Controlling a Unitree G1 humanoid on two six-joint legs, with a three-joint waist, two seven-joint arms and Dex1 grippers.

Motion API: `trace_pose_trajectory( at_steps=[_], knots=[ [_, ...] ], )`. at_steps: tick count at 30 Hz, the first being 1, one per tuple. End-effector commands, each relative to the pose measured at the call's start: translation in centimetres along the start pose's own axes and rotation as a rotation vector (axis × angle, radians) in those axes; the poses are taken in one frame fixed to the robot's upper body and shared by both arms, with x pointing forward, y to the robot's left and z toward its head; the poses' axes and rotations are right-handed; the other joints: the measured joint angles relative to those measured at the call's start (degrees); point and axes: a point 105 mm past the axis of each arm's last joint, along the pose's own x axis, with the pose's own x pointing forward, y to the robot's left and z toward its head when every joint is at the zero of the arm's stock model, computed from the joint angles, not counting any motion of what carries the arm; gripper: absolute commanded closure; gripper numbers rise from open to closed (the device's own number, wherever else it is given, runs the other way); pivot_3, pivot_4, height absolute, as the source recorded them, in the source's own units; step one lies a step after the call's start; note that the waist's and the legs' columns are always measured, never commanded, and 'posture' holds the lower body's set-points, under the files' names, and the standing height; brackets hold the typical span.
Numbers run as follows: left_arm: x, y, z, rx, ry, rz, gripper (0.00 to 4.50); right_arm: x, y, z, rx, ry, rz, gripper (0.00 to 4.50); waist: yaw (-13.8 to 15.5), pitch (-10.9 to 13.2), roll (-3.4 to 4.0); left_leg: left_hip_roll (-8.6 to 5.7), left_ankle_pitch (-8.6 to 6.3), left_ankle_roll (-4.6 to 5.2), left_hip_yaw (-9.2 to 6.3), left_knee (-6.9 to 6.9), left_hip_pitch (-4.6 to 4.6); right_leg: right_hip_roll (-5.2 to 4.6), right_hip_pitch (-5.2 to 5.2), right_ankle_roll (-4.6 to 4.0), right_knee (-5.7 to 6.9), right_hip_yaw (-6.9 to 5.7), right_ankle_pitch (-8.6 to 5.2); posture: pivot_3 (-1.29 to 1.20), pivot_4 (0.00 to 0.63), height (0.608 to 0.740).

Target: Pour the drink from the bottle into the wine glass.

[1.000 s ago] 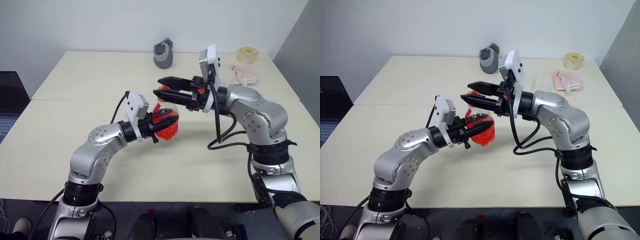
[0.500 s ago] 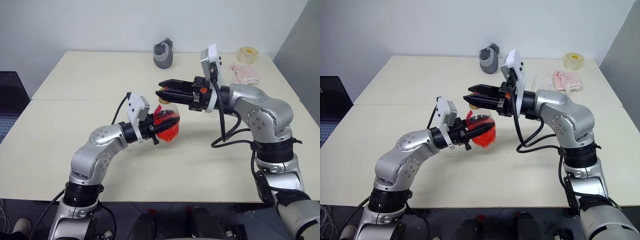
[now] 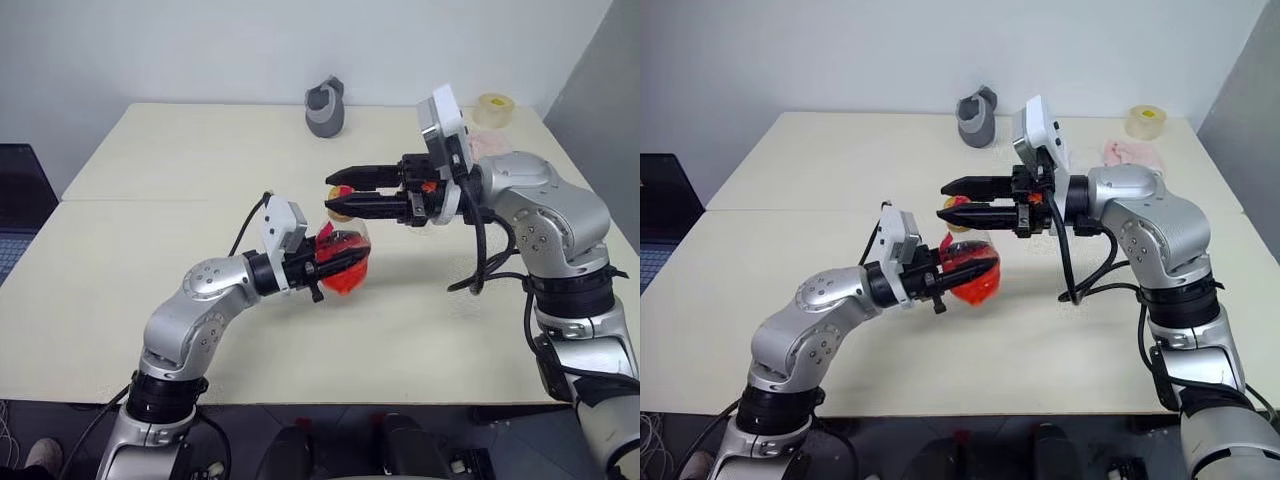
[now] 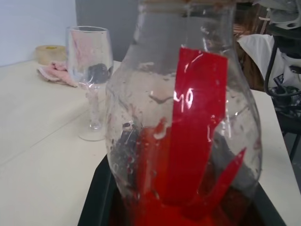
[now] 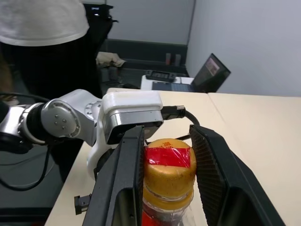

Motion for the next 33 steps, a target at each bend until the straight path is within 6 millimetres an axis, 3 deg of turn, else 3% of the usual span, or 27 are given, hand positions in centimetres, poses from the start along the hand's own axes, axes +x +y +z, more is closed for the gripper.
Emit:
trace_pose_trajectory(
  at_steps=[1,6,15,23,29,33],
  knots=[
    [-1.0,-0.9,1.5,0.032,-0.053,-0.005,3.1,0.5,1.2,1.3,-0.056,-0.018,0.108,3.32,-0.01,0.0,0.0,0.01,0.0,0.0,-0.01,0.0,0.0,0.0,0.0,0.0,0.0,0.0,0.0,0.0,0.15,0.74],
    [-2.0,-1.0,0.9,0.033,-0.029,0.016,3.1,0.2,1.2,1.7,-0.049,-0.022,0.107,3.32,0.21,0.01,0.01,0.05,0.0,0.0,-0.04,0.0,0.0,-0.02,0.0,0.0,0.0,-0.01,0.0,0.0,0.15,0.74],
    [-2.3,-0.3,0.9,0.042,-0.036,0.053,3.1,-0.9,1.9,3.7,0.276,-0.093,0.084,3.32,0.96,0.01,0.02,0.03,0.0,0.01,-0.03,0.01,-0.01,-0.09,0.02,0.0,-0.02,-0.01,0.0,0.0,0.15,0.74],
    [-2.3,0.0,1.0,0.05,-0.035,0.055,3.1,-1.4,2.2,3.7,0.261,-0.107,-0.014,3.32,1.01,0.01,0.01,-0.02,-0.05,0.1,0.03,0.0,-0.03,-0.04,0.02,0.0,-0.02,-0.03,0.0,0.0,0.15,0.74],
    [-2.8,0.7,1.0,0.054,-0.026,0.113,3.1,-2.8,3.1,0.3,0.199,-0.032,-0.19,3.32,1.1,0.01,0.01,0.0,-0.06,0.12,0.05,0.0,-0.04,-0.05,0.04,0.01,-0.04,-0.05,-0.01,0.0,0.15,0.74],
    [-3.2,0.8,0.3,0.021,-0.017,0.187,3.1,-5.5,3.3,-4.0,0.251,0.021,-0.483,3.32,1.2,0.0,-0.02,0.05,-0.07,0.12,0.02,0.0,-0.04,-0.06,0.09,0.02,-0.07,-0.06,-0.01,0.0,0.15,0.74]
  ],
)
